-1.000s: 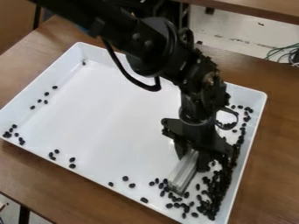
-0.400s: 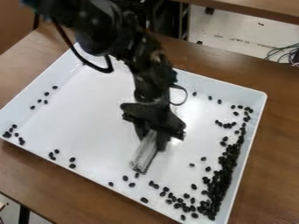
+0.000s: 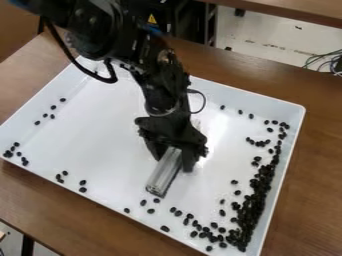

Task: Sweep into pile

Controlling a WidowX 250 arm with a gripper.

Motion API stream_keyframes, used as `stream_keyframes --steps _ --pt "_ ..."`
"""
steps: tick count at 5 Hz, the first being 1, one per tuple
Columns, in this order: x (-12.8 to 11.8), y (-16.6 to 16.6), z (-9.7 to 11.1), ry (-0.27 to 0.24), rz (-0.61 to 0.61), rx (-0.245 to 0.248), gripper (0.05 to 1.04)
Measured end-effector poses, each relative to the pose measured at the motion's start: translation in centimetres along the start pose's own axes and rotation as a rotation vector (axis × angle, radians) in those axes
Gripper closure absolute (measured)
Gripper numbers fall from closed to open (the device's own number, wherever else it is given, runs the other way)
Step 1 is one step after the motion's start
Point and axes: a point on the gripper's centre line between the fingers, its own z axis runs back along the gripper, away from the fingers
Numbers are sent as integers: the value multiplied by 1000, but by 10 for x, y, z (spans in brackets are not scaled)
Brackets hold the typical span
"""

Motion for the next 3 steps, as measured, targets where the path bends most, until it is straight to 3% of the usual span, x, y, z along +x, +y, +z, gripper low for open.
stream_keyframes --steps 1,2,3 --pt "-7 3 3 66 -31 20 85" --pt "-13 6 17 100 1 20 83" --pt "0 17 59 90 14 115 83"
